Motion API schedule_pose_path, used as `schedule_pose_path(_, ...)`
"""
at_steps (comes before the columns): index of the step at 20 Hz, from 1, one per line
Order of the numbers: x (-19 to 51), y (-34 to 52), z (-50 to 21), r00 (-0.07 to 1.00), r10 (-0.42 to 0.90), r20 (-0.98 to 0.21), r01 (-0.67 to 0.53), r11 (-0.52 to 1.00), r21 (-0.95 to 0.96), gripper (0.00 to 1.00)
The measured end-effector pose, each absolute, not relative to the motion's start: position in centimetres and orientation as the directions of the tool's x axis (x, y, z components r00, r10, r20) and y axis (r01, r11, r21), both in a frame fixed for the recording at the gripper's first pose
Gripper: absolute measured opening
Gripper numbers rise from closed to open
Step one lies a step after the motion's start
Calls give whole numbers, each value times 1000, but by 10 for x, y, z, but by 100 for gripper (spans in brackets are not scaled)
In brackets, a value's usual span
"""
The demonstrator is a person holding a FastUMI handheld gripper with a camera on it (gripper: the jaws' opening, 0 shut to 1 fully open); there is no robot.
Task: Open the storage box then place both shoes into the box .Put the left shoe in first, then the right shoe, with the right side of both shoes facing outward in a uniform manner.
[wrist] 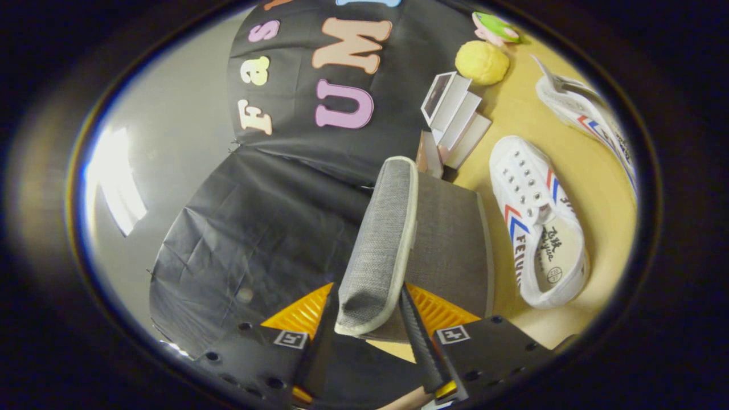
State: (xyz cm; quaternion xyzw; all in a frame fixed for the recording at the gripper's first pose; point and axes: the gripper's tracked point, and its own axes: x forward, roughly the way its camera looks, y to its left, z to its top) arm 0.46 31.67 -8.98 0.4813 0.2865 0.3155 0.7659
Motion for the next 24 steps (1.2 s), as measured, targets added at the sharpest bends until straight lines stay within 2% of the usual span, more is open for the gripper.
schedule_pose_path(2, 8, 316, -82, 648, 752, -117, -194, 312, 930, 38)
schedule_pose_path(4, 12, 315, -77, 669, 732, -124, -220, 355, 909, 17)
schedule_pose_path(9, 9, 325, -52, 681, 724, -111, -353, 457, 816, 18)
schedule_pose_path(19, 3, 382, 28, 645, 763, -42, -533, 488, 691, 20)
schedule_pose_path(24, -11, 440, 50, 613, 788, -57, -628, 530, 570, 24)
